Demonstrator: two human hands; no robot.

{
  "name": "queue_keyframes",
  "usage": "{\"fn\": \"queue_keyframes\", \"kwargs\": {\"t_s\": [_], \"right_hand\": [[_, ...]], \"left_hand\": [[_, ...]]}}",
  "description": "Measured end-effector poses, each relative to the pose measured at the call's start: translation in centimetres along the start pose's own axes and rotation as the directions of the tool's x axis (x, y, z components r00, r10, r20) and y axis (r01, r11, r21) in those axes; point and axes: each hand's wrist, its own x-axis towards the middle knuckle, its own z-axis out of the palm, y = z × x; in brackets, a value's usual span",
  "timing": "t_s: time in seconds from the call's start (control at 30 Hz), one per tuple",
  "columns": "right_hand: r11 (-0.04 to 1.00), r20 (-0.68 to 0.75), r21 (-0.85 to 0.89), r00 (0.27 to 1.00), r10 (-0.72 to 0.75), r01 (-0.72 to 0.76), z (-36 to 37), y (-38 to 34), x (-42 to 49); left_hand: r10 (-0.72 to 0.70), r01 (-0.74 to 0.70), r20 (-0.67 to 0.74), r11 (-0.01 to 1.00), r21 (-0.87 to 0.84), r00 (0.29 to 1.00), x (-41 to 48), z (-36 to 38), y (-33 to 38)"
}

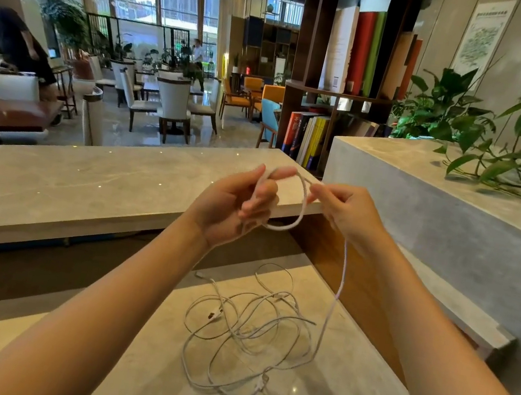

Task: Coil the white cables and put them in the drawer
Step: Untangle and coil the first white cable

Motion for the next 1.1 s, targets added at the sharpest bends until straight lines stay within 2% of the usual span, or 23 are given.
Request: {"fn": "queue_keyframes", "kwargs": {"t_s": [0.07,0.17,0.2,0.27,0.33,0.4,0.5,0.53,0.57,0.6,0.63,0.7,0.77,0.83,0.93,1.03,1.1], "right_hand": [[0.994,0.034,0.05,0.995,0.097,-0.098,0.9,2.7,-0.8],[0.986,0.126,-0.05,0.979,0.161,-0.156,1.8,6.8,-2.5],[0.981,0.17,-0.11,0.969,0.179,-0.162,2.2,7.7,-3.1],[0.964,0.264,-0.239,0.947,0.181,-0.117,3.3,7.8,-3.8],[0.933,0.363,-0.358,0.925,0.111,0.029,4.3,6.1,-3.6],[0.901,0.394,-0.399,0.919,0.002,0.17,4.7,3.3,-2.8],[0.894,0.329,-0.362,0.933,-0.142,0.264,3.6,-0.2,-1.4],[0.892,0.302,-0.348,0.936,-0.183,0.287,2.9,-1.1,-0.9],[0.888,0.276,-0.34,0.935,-0.221,0.31,2.2,-2.1,-0.5],[0.883,0.253,-0.335,0.934,-0.253,0.33,1.6,-3.0,-0.1],[0.877,0.236,-0.334,0.931,-0.277,0.346,1.0,-3.7,0.2],[0.871,0.23,-0.326,0.924,-0.305,0.368,0.0,-5.0,1.0],[0.877,0.231,-0.307,0.923,-0.309,0.37,-0.4,-5.5,1.6],[0.898,0.212,-0.29,0.938,-0.276,0.33,-0.7,-5.4,2.0],[0.935,0.176,-0.24,0.959,-0.222,0.26,-0.9,-4.6,2.0],[0.965,0.224,-0.203,0.967,-0.121,0.168,0.0,-3.9,1.4],[0.99,0.28,-0.136,0.96,-0.006,0.046,1.0,-3.5,0.8]], "left_hand": [[0.074,-0.075,-0.143,0.997,-0.001,0.987,0.0,0.4,0.8],[0.222,-0.213,-0.333,0.975,0.065,0.916,0.1,0.2,2.7],[0.267,-0.242,-0.39,0.964,0.113,0.881,0.1,-0.1,3.3],[0.354,-0.187,-0.472,0.912,0.365,0.808,0.4,-0.4,3.6],[0.416,-0.007,-0.455,0.744,0.669,0.787,0.5,-0.4,2.5],[0.435,0.133,-0.398,0.523,0.842,0.808,0.7,-0.6,1.0],[0.408,0.236,-0.312,0.227,0.945,0.858,0.9,-0.8,-0.1],[0.37,0.279,-0.321,0.162,0.946,0.872,1.0,-0.7,0.0],[0.31,0.33,-0.362,0.154,0.931,0.879,1.1,-0.6,0.2],[0.216,0.369,-0.414,0.22,0.903,0.884,1.0,-0.3,0.4],[0.099,0.382,-0.436,0.339,0.86,0.894,0.8,-0.1,0.5],[-0.081,0.336,-0.356,0.572,0.748,0.931,0.4,0.1,0.9],[-0.123,0.269,-0.265,0.725,0.634,0.956,0.3,0.1,1.0],[-0.11,0.226,-0.248,0.832,0.507,0.963,0.3,0.3,1.0],[-0.146,0.201,-0.22,0.947,0.251,0.965,0.2,0.3,1.0],[-0.239,0.243,-0.065,0.968,0.064,0.969,-0.1,0.2,1.0],[-0.26,0.261,0.034,0.965,-0.013,0.965,-0.1,0.0,1.0]]}}
